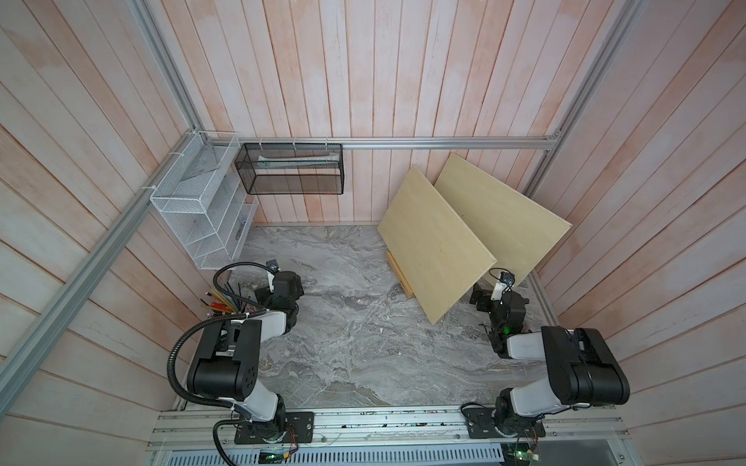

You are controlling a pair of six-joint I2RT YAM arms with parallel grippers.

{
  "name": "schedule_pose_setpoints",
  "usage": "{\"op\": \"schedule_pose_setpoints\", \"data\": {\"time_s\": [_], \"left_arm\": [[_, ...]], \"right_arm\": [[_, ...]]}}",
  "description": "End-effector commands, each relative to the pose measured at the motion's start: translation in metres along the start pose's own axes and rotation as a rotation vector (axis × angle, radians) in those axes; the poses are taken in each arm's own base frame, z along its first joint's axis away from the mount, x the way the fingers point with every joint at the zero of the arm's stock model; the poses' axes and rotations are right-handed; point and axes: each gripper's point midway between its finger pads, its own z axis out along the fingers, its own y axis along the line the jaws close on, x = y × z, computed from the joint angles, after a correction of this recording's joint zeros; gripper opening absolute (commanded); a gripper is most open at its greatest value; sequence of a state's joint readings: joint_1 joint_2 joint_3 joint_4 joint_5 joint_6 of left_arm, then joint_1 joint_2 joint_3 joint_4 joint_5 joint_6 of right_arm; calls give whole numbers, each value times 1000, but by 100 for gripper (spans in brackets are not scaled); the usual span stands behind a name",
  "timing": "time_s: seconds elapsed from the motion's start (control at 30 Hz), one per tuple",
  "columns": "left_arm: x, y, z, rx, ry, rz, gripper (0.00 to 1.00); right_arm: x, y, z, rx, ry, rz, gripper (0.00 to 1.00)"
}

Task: Assemble the easel
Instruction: Reset both arms

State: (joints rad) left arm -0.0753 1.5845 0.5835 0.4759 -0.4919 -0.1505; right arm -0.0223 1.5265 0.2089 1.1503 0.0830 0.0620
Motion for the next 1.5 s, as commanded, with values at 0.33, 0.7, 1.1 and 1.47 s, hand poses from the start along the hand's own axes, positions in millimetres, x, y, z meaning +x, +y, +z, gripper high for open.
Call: {"op": "schedule_pose_setpoints", "data": {"time_s": [0.33, 0.7, 1.1, 1.47], "left_arm": [[-33, -10, -37, 235, -315, -32, 100], [-24, -14, -47, 336, -369, -33, 100], [-23, -15, -47, 339, -362, -31, 100], [-24, -15, -47, 338, -362, -32, 100]], "right_arm": [[-37, -17, -7, 91, -186, 36, 98], [-35, 10, -1, -100, -156, -11, 98], [-37, 11, -10, -20, -194, -55, 98], [-35, 9, -1, -78, -157, -23, 98]]}}
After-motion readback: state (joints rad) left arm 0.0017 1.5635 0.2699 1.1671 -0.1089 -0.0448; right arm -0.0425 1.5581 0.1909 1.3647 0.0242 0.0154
